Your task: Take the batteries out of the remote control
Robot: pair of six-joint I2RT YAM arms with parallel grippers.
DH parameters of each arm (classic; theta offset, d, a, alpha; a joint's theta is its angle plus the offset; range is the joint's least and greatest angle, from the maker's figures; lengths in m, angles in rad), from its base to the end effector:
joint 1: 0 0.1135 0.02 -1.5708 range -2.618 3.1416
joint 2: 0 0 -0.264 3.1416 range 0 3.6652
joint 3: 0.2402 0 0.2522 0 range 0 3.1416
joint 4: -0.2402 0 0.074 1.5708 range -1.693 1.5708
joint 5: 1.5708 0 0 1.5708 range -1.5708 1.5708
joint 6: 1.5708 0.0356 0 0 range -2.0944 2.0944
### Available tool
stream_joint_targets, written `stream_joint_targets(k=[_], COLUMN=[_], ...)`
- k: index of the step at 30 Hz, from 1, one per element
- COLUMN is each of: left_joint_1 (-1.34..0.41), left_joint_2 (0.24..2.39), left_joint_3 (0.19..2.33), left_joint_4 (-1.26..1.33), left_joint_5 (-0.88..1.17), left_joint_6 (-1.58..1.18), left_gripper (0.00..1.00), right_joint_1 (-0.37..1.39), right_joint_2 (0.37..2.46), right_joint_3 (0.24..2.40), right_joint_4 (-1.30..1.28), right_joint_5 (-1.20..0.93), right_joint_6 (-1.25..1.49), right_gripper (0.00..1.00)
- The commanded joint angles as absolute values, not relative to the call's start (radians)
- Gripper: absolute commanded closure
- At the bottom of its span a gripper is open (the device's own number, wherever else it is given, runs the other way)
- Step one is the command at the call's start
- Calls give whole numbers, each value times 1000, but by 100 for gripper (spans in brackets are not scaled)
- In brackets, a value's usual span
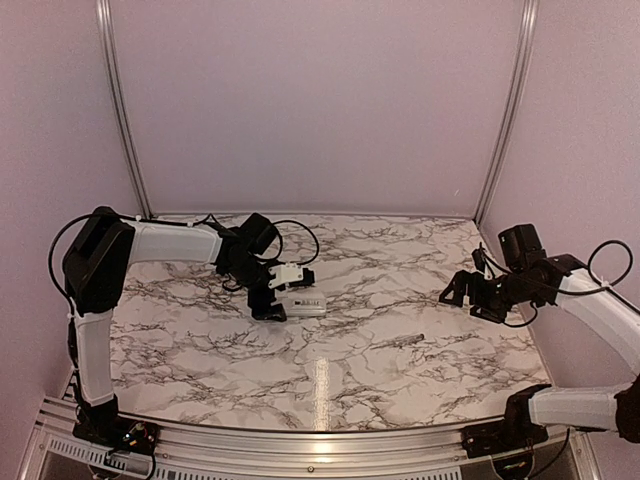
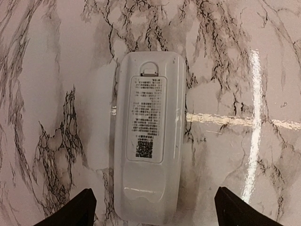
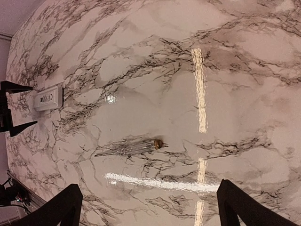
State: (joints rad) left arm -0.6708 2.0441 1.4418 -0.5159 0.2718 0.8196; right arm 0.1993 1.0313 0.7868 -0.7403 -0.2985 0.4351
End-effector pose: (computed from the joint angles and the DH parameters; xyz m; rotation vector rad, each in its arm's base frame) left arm 0.3258 -0.2708 0.1617 1.8613 1.8941 -0.3165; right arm 0.1904 0.0491 0.2489 0.1894 2.6046 0.6182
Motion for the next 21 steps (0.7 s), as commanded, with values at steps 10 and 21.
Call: stream_joint_targets(k=[10,21], left_joint_1=[-673,-673], left_joint_2=[2137,2181], left_joint_3=[1537,1547], left_joint_4=[-573,-591], left_joint_5=[276,294], left_joint_6=[813,803], left_gripper=[18,24], right_joint_1=[210,217], right_joint_2=[1075,1122], right_joint_3=[823,837], right_joint_4=[-712,-688], right_joint_5=[-323,-342], right_joint_6=[457,463], right_gripper=[2,2])
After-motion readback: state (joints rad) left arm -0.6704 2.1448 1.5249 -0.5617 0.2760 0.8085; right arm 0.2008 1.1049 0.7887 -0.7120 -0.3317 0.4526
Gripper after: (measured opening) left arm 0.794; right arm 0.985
